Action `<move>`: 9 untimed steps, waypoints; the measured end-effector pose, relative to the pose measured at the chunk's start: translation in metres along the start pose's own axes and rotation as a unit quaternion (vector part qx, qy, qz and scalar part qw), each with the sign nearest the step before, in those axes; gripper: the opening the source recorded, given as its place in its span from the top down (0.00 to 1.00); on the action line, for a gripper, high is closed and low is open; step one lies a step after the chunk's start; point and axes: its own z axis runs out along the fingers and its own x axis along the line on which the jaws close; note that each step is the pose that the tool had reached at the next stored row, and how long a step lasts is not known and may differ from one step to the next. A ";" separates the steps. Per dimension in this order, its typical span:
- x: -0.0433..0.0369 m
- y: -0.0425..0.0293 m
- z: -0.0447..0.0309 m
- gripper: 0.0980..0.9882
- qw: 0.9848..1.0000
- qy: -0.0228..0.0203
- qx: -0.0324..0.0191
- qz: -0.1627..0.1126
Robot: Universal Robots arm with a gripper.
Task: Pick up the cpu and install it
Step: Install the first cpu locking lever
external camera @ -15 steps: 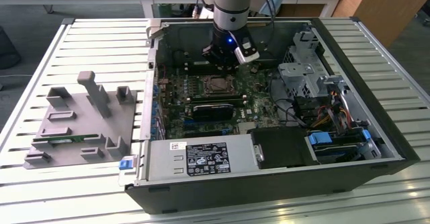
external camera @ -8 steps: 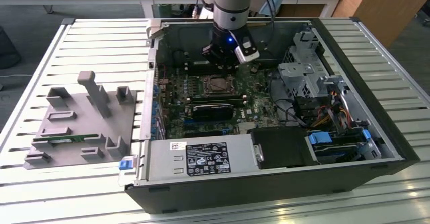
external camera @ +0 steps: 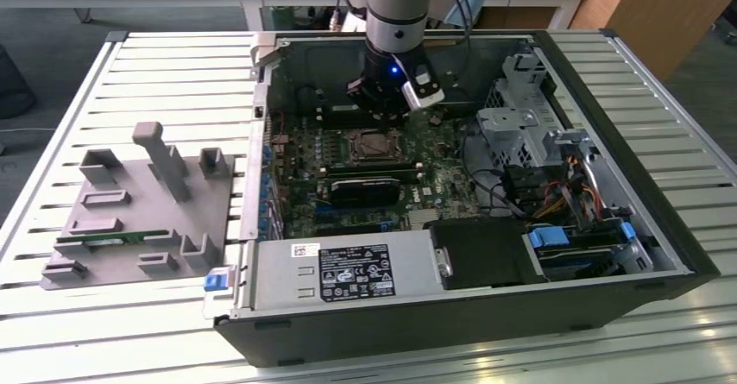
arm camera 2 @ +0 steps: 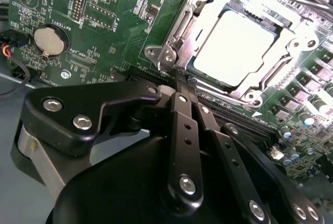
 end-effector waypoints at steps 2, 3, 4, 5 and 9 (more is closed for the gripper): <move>0.0000 0.0000 0.0000 0.99 1.000 0.000 0.000 0.000; -0.0001 0.0001 -0.0004 0.99 1.000 0.000 0.000 0.000; -0.0001 0.0003 -0.0014 0.99 1.000 0.000 -0.001 0.000; -0.0002 0.0005 -0.0032 0.99 1.000 0.000 -0.001 0.000; -0.0001 0.0010 -0.0114 0.99 1.000 0.000 0.000 0.000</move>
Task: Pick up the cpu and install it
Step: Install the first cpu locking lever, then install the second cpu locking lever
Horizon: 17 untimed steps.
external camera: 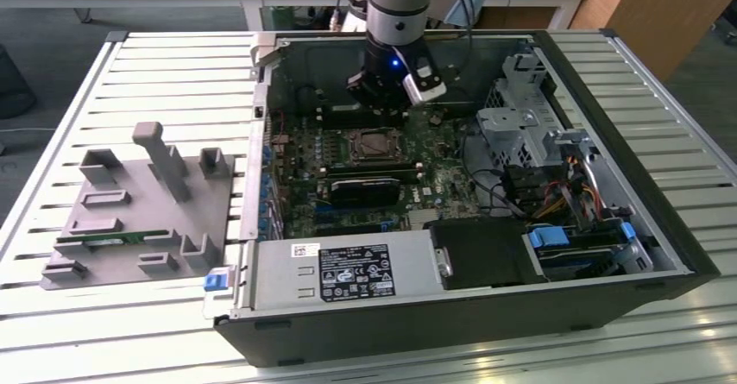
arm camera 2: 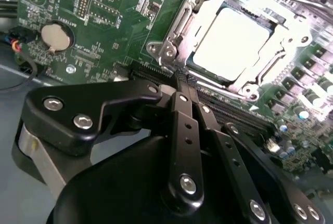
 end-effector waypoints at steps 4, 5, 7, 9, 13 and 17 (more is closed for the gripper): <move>-0.0001 -0.0006 -0.0005 0.99 1.000 0.000 0.000 0.000; -0.0001 -0.0009 -0.0005 0.99 1.000 0.000 0.000 0.000; -0.0002 -0.0014 -0.0006 0.99 1.000 0.000 0.000 0.000; -0.0005 -0.0018 -0.0006 0.99 1.000 0.000 0.000 0.000; -0.0011 -0.0022 -0.0007 0.99 1.000 0.000 0.000 0.000; -0.0017 -0.0028 -0.0007 0.99 1.000 0.000 0.000 0.000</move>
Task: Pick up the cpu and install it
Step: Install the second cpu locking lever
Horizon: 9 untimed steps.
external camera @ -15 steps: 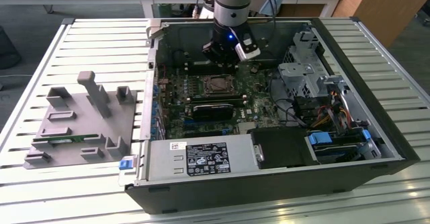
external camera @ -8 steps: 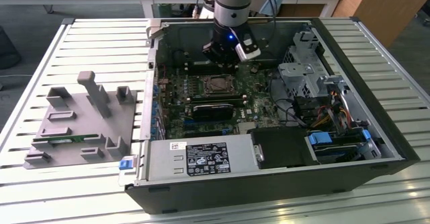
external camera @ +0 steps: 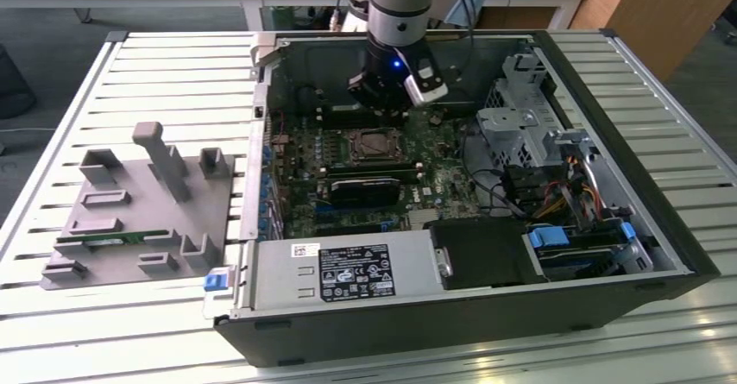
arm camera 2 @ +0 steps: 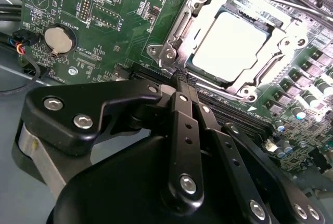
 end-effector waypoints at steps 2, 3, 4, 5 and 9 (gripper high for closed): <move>-0.0003 -0.0006 -0.0001 0.99 1.000 0.000 0.000 0.000; -0.0005 -0.0009 -0.0001 0.99 1.000 0.000 0.000 0.000; -0.0006 -0.0015 -0.0002 0.99 1.000 0.000 0.000 0.000; -0.0007 -0.0021 -0.0002 0.99 1.000 0.000 0.000 0.000; -0.0009 -0.0052 -0.0005 0.99 1.000 0.000 0.000 0.000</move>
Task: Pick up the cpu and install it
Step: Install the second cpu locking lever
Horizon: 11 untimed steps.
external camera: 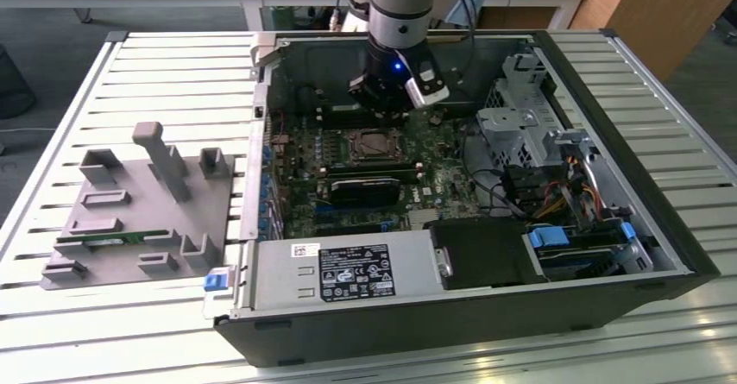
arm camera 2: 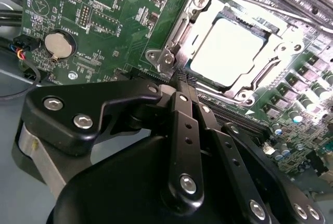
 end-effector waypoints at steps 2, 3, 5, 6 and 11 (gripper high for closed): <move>-0.0001 -0.0017 -0.0001 0.99 1.000 0.000 0.000 0.000; -0.0002 -0.0021 -0.0002 0.99 1.000 0.000 0.000 0.000; -0.0002 -0.0023 -0.0013 0.99 1.000 0.000 0.000 0.000; -0.0002 -0.0021 -0.0036 0.99 1.000 0.000 0.000 0.000; -0.0003 -0.0005 -0.0226 0.99 1.000 0.000 0.000 0.000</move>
